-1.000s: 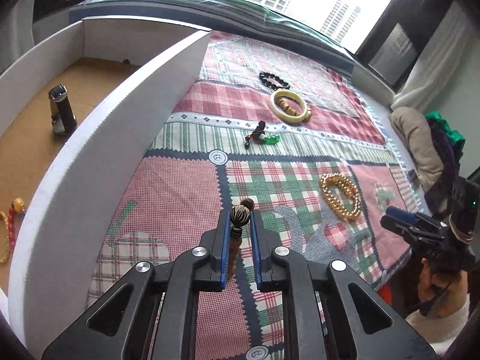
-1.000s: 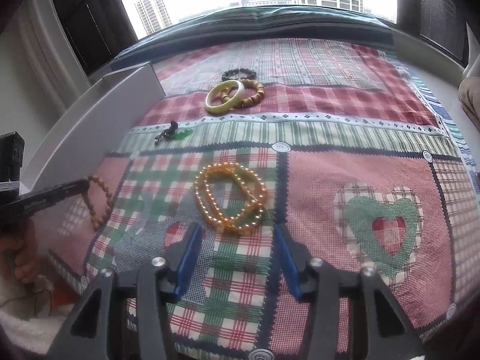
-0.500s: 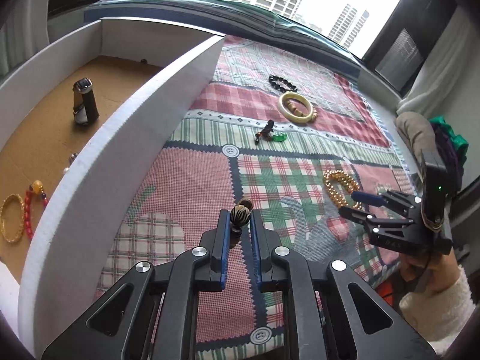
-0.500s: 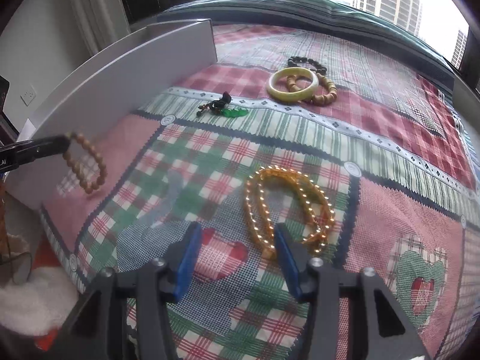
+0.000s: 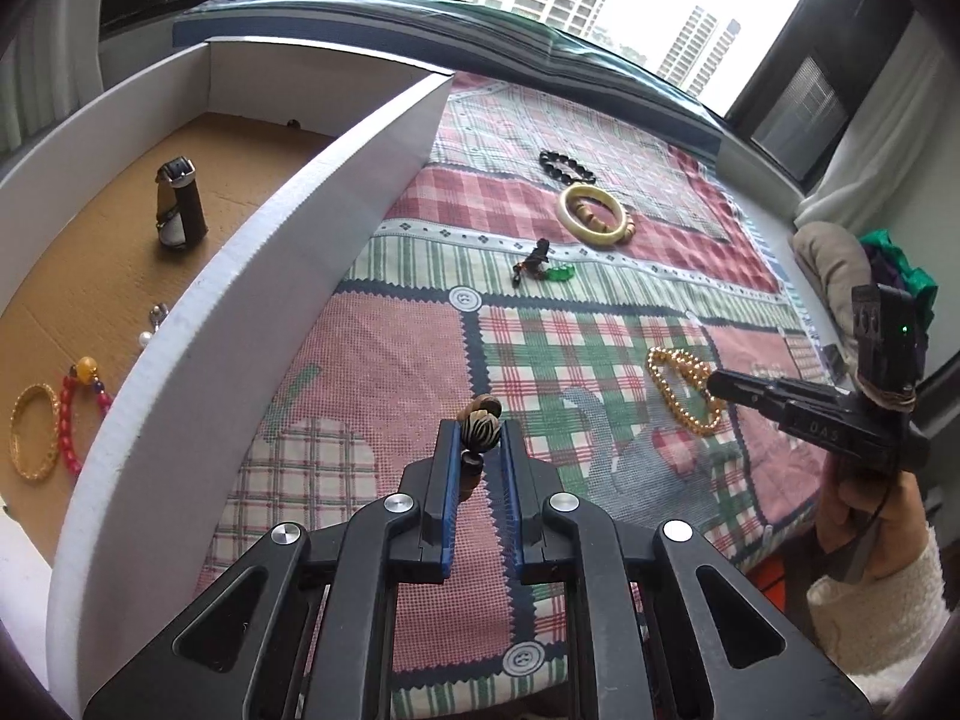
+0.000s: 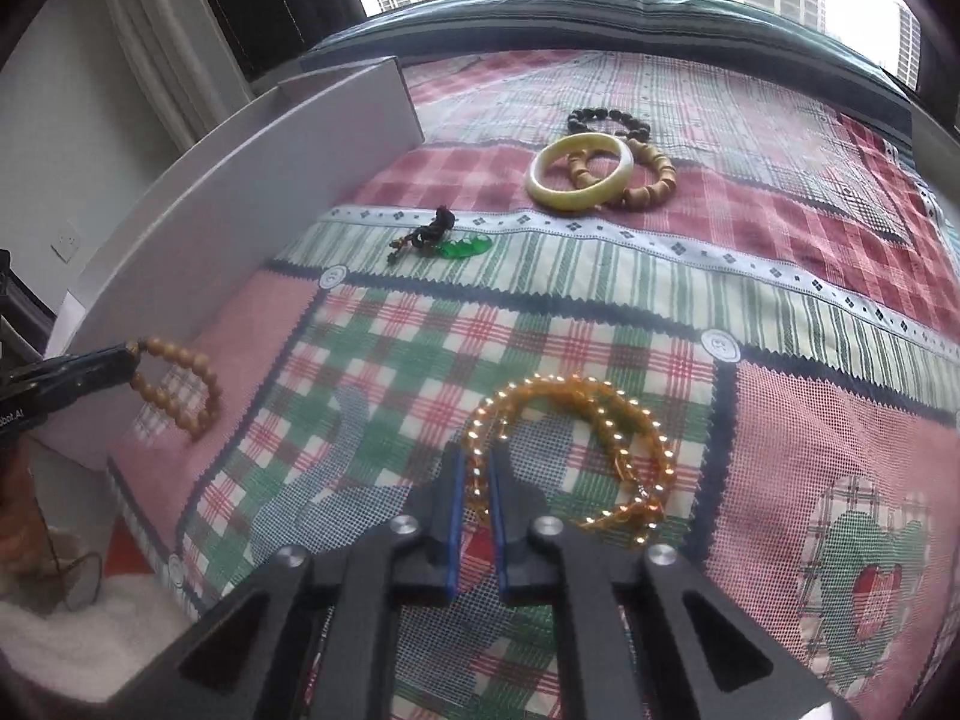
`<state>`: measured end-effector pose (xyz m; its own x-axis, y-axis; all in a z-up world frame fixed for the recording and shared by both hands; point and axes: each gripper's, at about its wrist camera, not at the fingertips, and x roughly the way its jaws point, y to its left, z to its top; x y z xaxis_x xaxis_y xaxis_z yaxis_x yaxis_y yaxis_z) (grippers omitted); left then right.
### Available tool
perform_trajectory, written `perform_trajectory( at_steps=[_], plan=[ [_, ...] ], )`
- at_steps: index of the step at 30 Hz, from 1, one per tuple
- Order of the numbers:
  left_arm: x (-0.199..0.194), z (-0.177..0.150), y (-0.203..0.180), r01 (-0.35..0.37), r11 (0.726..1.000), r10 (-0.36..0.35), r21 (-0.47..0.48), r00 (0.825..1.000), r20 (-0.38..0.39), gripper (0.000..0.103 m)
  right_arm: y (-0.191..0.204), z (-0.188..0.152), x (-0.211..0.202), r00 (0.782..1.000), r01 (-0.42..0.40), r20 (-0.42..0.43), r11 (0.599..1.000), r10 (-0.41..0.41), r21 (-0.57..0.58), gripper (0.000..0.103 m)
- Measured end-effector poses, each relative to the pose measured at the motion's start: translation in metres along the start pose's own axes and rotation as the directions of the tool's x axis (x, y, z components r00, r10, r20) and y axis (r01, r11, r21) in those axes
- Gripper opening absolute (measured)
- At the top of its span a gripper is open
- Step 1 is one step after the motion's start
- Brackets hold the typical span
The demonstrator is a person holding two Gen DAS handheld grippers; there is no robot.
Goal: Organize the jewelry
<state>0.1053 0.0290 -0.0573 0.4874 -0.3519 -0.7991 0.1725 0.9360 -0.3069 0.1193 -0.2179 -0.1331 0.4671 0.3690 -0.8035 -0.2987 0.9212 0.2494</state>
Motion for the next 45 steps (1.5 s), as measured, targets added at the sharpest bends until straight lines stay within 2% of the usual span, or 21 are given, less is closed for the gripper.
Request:
perform_trajectory(
  at_steps=[6, 11, 23, 30, 32, 37, 41, 45],
  plan=[
    [-0.012, 0.003, -0.004, 0.006, 1.000, -0.006, 0.007, 1.000, 0.020, 0.011, -0.014, 0.006, -0.039, 0.986, -0.153, 0.091, 0.979, 0.141, 0.135, 0.008],
    [-0.018, 0.003, -0.007, 0.008, 1.000, -0.008, 0.011, 1.000, 0.027, 0.011, -0.012, 0.016, -0.064, 0.965, -0.236, 0.154, 0.960, 0.213, 0.153, 0.008],
    [-0.045, 0.014, -0.006, 0.043, 0.999, -0.042, -0.004, 0.997, 0.065, 0.011, 0.015, 0.043, -0.102, 0.928, -0.315, 0.240, 0.945, 0.286, 0.092, 0.008],
    [-0.090, 0.030, 0.003, 0.121, 0.992, -0.116, -0.043, 0.986, 0.117, 0.011, 0.042, 0.076, -0.130, 0.895, -0.370, 0.276, 0.929, 0.350, 0.025, 0.008],
    [-0.106, 0.036, 0.012, 0.127, 0.990, -0.117, -0.060, 0.983, 0.138, 0.011, 0.054, 0.090, -0.139, 0.882, -0.388, 0.285, 0.922, 0.374, -0.010, 0.008],
    [-0.148, 0.051, 0.045, 0.068, 0.993, -0.047, -0.096, 0.978, 0.201, 0.011, 0.097, 0.131, -0.156, 0.844, -0.433, 0.294, 0.894, 0.448, -0.116, 0.008],
    [-0.169, 0.061, 0.084, -0.052, 0.988, 0.086, -0.144, 0.967, 0.240, 0.011, 0.138, 0.165, -0.152, 0.817, -0.466, 0.285, 0.865, 0.501, -0.184, 0.008],
    [-0.171, 0.067, 0.127, -0.138, 0.969, 0.185, -0.205, 0.955, 0.232, 0.011, 0.181, 0.193, -0.132, 0.796, -0.496, 0.263, 0.836, 0.545, -0.234, 0.008]
  ],
)
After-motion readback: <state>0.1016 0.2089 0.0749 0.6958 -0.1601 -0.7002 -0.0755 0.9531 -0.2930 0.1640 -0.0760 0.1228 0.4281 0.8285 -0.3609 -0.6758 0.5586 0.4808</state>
